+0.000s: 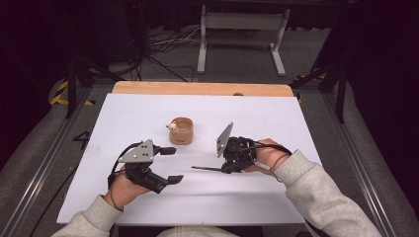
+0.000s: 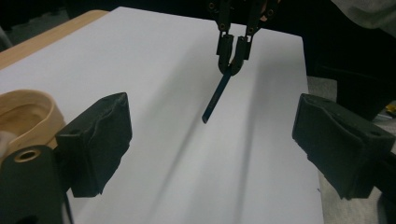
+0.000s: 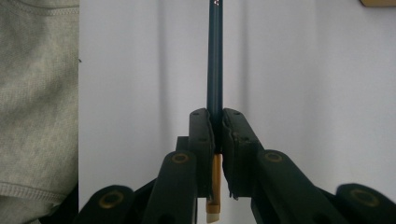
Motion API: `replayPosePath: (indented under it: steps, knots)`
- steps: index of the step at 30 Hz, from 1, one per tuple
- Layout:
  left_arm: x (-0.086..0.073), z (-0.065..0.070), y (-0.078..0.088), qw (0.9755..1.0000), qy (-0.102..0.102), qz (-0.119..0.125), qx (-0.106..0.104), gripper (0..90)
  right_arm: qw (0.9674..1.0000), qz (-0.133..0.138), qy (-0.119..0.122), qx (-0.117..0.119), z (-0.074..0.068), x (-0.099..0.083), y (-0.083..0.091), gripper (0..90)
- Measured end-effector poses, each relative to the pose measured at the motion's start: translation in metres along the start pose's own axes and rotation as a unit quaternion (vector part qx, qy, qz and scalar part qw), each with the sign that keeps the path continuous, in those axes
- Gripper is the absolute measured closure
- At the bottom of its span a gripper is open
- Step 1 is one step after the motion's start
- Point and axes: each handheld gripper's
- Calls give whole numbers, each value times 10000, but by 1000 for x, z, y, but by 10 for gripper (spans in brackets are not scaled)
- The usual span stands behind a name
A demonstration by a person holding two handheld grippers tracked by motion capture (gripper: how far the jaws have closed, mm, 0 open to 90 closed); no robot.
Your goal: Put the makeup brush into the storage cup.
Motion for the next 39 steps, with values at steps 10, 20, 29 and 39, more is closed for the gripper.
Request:
replayPosePath:
  steps: [10, 20, 29, 39]
  knots:
    - [12, 1, -26, 9986, -61, -463, -267, 141, 9999, -42, 139, 70, -1, 13, 2, 832]
    - [15, 3, -45, 9957, -189, -878, -222, 223, 9996, -60, 255, 116, -1, 20, 0, 832]
    - [15, 5, -56, 9924, -292, -1185, -184, 365, 9995, -32, 288, 155, 0, 24, -3, 832]
    - [12, 6, -67, 9858, -484, -1602, -121, 612, 9993, -29, 326, 193, 0, 26, -5, 831]
Point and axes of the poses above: each handheld gripper's, and its own axes: y roughly backward along the jaws, x roughly out of its top, z roughly to its right, and after that the axes turned 15 degrees about y, right-handed
